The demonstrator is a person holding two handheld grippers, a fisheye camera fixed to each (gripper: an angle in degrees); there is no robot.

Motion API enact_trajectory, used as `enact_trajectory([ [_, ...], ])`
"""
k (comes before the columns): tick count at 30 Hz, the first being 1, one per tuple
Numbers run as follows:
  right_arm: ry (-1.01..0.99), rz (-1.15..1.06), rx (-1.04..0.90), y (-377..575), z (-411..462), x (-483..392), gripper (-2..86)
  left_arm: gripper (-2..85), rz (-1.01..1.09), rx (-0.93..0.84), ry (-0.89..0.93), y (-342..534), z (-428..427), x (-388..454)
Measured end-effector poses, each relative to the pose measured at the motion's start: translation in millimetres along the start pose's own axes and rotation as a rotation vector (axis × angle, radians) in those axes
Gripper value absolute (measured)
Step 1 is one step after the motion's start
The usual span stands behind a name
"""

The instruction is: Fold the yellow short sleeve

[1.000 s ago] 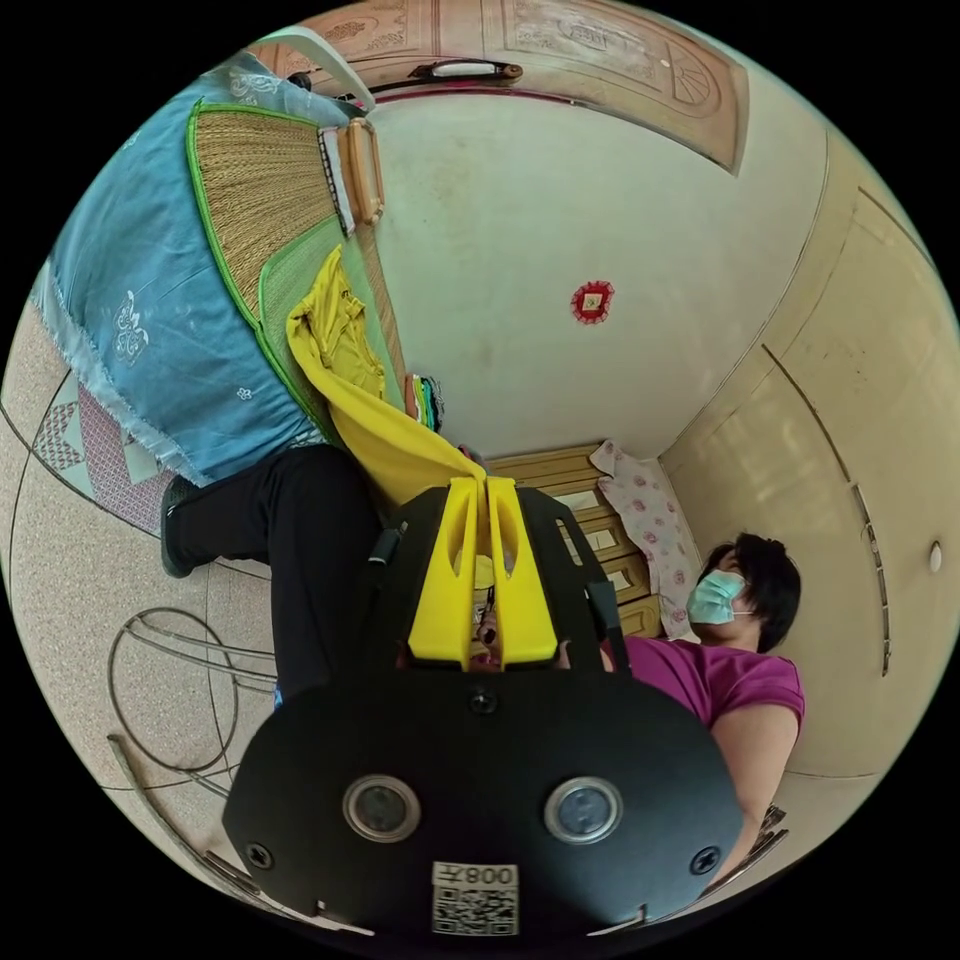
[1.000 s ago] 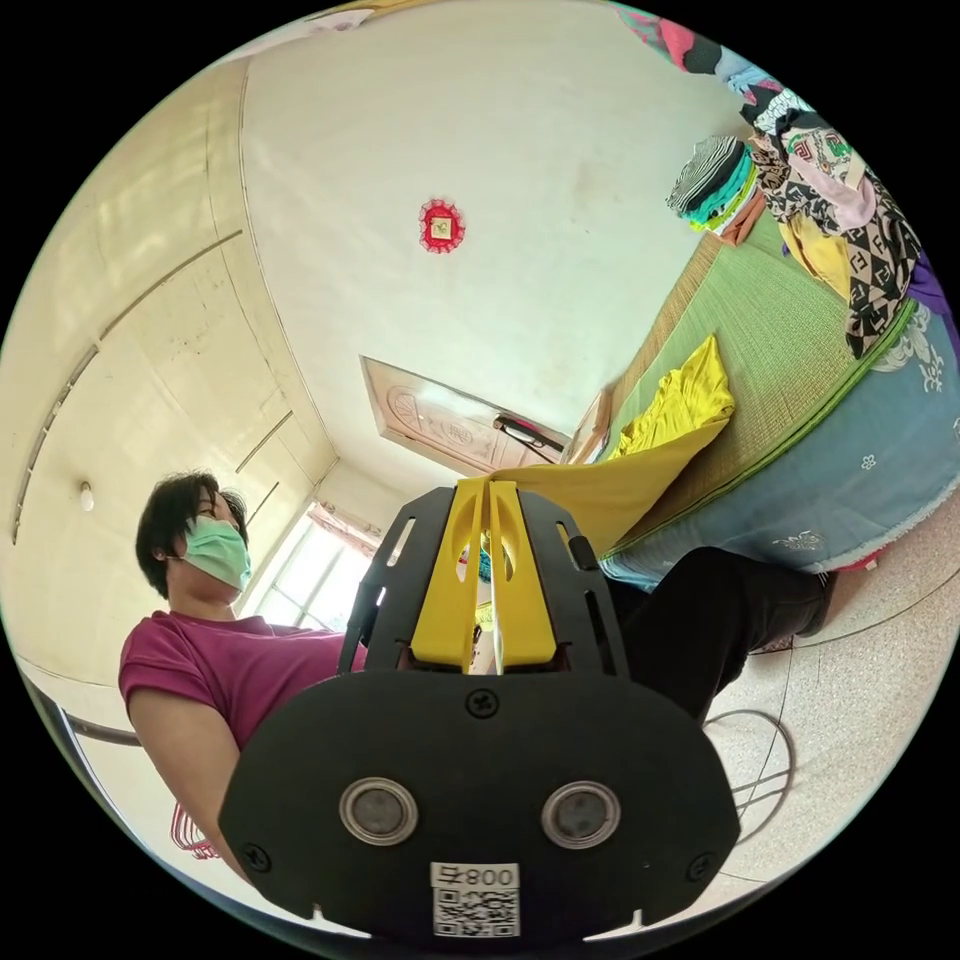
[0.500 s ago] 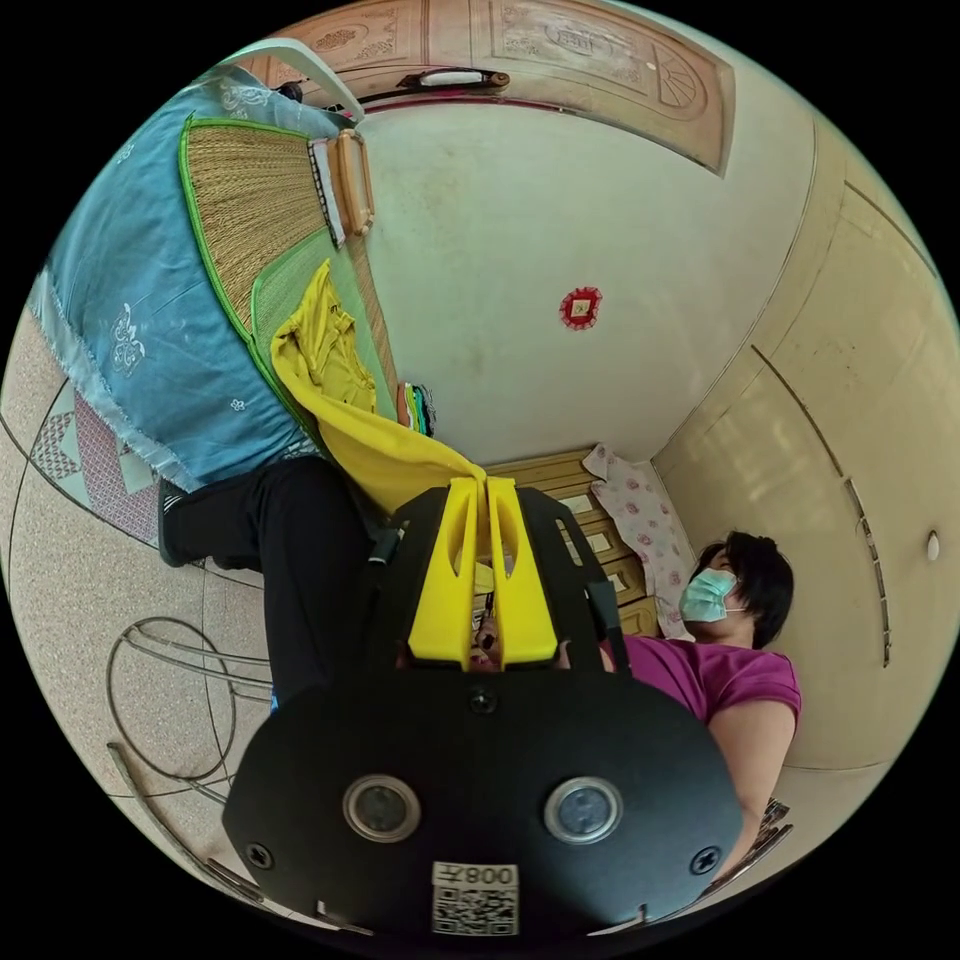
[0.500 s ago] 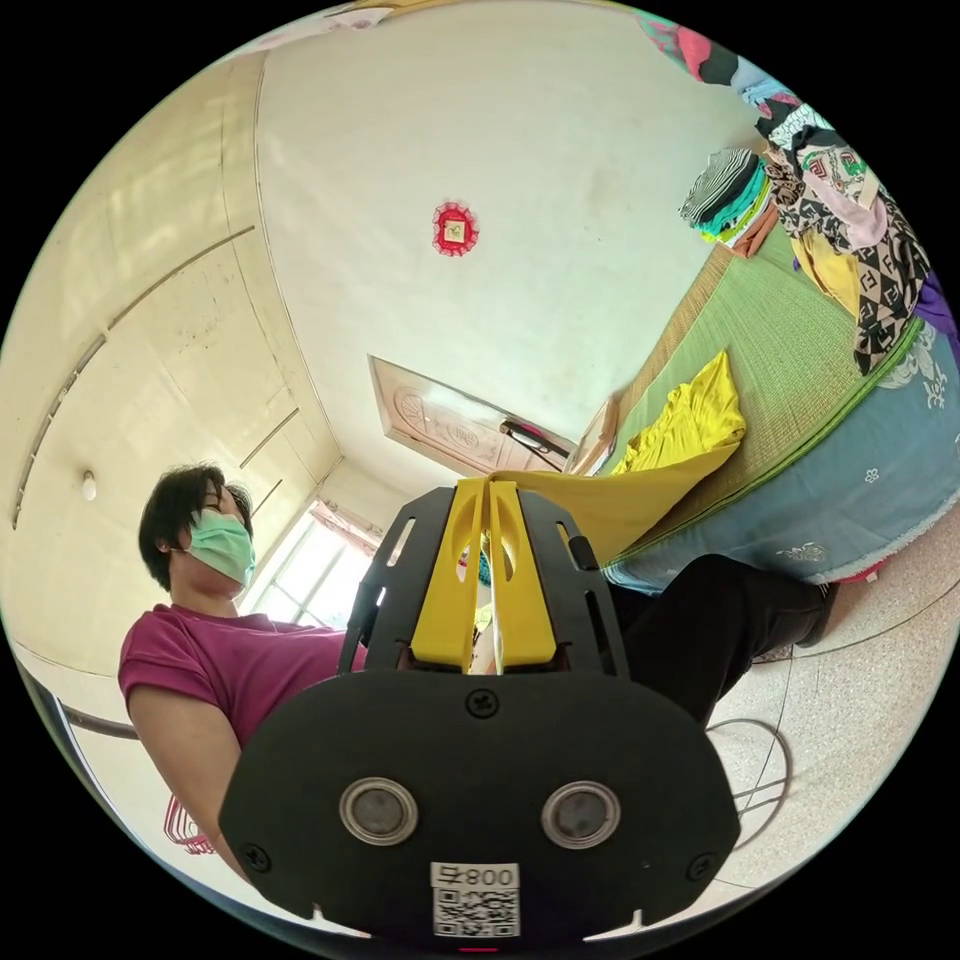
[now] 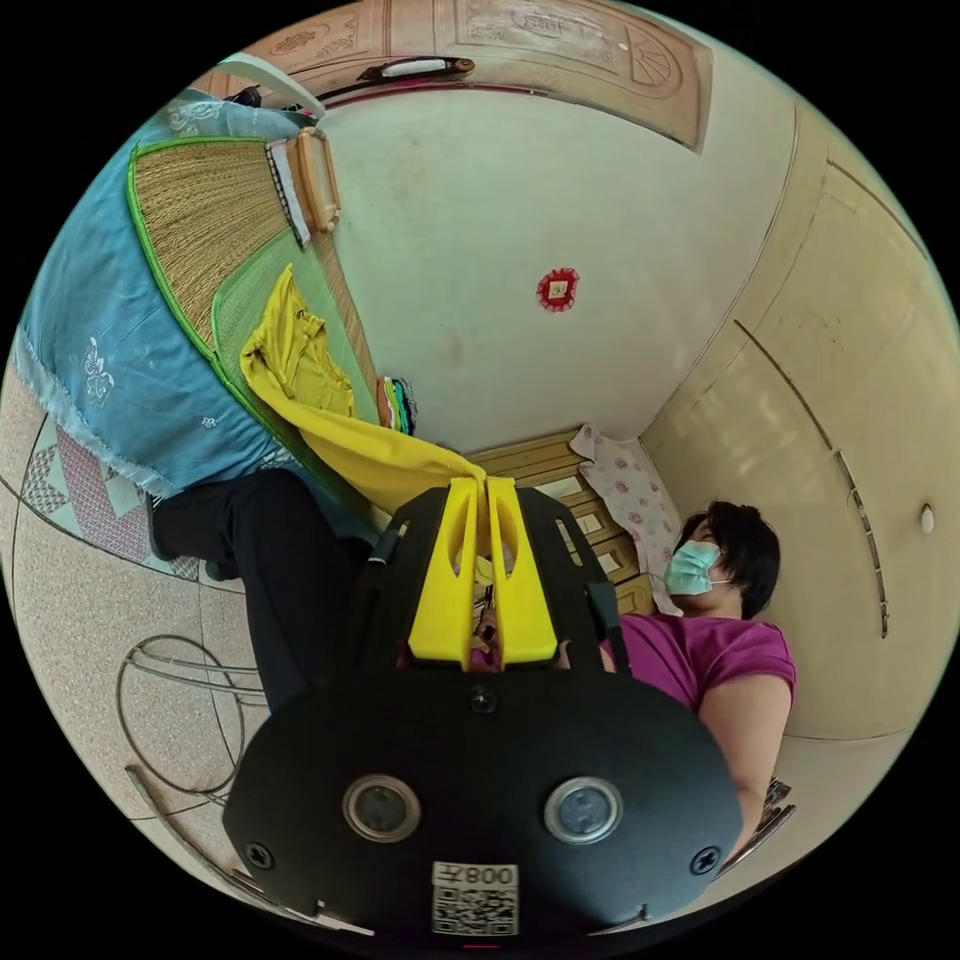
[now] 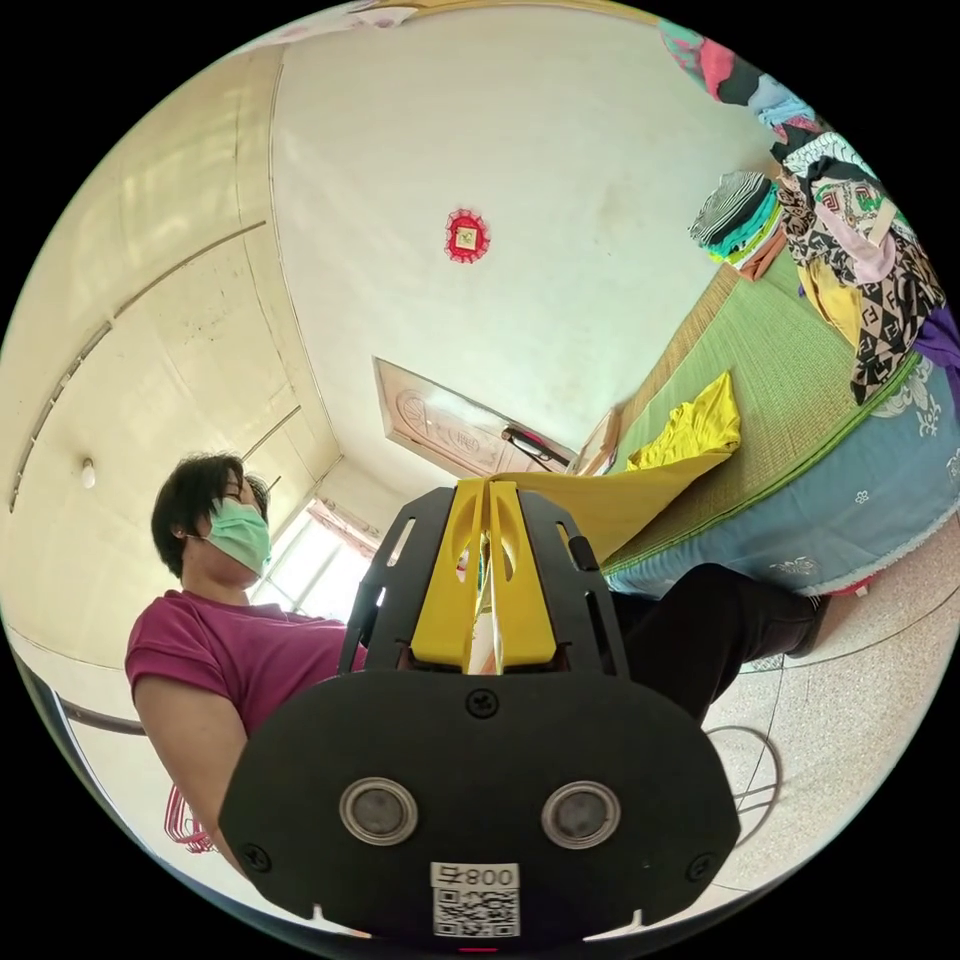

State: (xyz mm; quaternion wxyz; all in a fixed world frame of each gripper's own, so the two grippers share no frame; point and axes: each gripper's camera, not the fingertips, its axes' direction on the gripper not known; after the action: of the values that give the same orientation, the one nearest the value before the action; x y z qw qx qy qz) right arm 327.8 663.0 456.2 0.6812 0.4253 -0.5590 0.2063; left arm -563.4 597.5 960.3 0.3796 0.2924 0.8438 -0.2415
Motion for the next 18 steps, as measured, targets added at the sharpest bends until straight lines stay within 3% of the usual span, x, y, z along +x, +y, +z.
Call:
enact_trajectory([
  [18,0.0,-0.001,-0.014,4,-7,-33,0.3,1.5,-0.033,0.034,0.008,-24,22,23],
])
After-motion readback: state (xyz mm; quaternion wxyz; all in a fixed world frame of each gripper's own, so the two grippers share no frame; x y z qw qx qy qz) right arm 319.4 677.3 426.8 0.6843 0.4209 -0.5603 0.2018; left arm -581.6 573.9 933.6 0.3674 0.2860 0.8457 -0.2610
